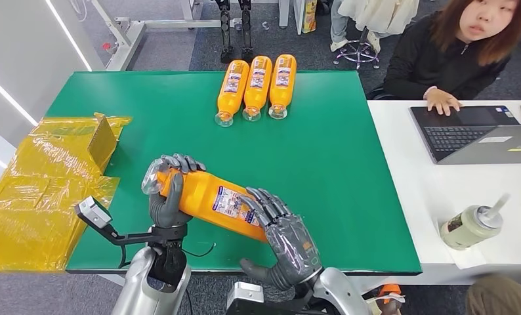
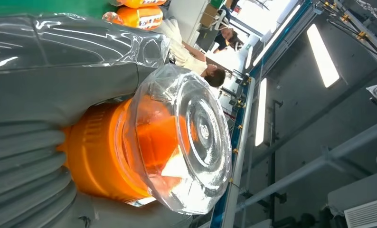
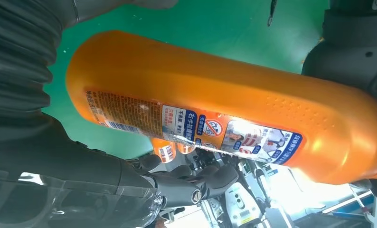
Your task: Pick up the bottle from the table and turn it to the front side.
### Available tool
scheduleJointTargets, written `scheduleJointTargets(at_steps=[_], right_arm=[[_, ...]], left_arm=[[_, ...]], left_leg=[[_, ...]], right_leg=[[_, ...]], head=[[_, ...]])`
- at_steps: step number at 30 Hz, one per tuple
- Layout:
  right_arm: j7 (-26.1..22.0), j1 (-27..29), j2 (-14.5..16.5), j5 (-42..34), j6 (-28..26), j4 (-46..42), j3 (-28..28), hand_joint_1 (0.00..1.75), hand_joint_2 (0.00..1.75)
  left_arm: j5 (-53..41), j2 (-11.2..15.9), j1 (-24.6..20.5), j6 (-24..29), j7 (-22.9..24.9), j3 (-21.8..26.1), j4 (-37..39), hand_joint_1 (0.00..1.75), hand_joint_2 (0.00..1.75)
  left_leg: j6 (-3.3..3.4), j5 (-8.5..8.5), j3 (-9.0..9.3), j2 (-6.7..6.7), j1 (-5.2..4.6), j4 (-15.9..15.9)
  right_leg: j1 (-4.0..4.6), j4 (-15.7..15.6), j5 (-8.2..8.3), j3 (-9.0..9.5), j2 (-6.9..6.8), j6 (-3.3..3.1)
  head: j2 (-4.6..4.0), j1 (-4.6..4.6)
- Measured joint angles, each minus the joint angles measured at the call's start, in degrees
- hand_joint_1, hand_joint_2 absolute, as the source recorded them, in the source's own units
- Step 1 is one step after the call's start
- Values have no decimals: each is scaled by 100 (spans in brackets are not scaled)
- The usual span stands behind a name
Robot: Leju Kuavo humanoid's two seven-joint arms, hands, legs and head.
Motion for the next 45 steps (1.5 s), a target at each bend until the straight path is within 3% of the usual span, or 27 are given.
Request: scheduleJointTargets(at_steps=[4, 9, 11, 15, 19, 27, 32, 39, 45], right_arm=[[-153, 4, 35, -5, -270, -40, -2, 0, 175], [-439, -1, 156, 116, -984, -261, -7, 0, 175], [-529, 0, 196, 161, -1283, -383, -7, 0, 175], [-610, -12, 218, 154, -1737, -486, -9, 0, 175], [-671, -83, 218, -8, -1858, -427, -11, 0, 175], [-961, -128, 129, -470, -2122, 6, -117, 0, 175], [-1103, -119, 61, -722, -2298, 286, -235, 0, 175], [-1198, 75, -86, -997, -2341, 338, -452, 0, 175], [-1477, 289, -196, -1192, -2375, 353, -584, 0, 175]], left_arm=[[36, 4, -4, 39, -38, 0, 9, 175, 175], [0, 5, -10, 222, -90, 0, 11, 175, 175], [-337, 11, -51, 623, -251, -1, 11, 175, 175], [-1740, 88, -214, 1997, -706, 0, -149, 175, 175], [-3058, 240, -324, 2804, -726, 0, -701, 175, 175], [-4906, 829, -358, 2646, 360, -163, -1779, 175, 175], [-6082, 1480, -521, 2597, 1038, -349, -1857, 175, 175], [-7311, 2296, -1070, 2738, 1779, -666, -1083, 175, 175], [-8328, 2633, -1206, 3608, 2353, -715, 102, 175, 175]], left_leg=[[0, 0, 0, 0, 0, 0], [0, 0, 0, 0, 0, 0], [0, 0, 0, 0, 0, 0], [-1, 1, 0, 0, 1, 0], [-2, 2, 0, 0, 1, 0], [-2, 2, 0, 2, 2, -1], [-5, 4, 3, 5, 2, -2], [-8, 7, 6, 13, 5, -2], [-10, 4, 5, 28, 5, -3]], right_leg=[[0, 0, 0, 0, 0, 0], [0, 0, 0, 0, 0, 0], [0, 1, 0, 0, 0, 0], [1, 2, 1, 1, 0, -1], [1, 3, 1, 1, -1, -2], [1, 2, 1, 0, 1, -1], [2, 3, 1, -1, 2, -2], [4, 5, 4, -1, 10, -6], [4, 5, 3, -8, 29, -6]], head=[[0, -1], [0, -1], [0, -1], [0, -1], [0, -1], [0, -1], [0, 0], [0, -1], [0, -1]])
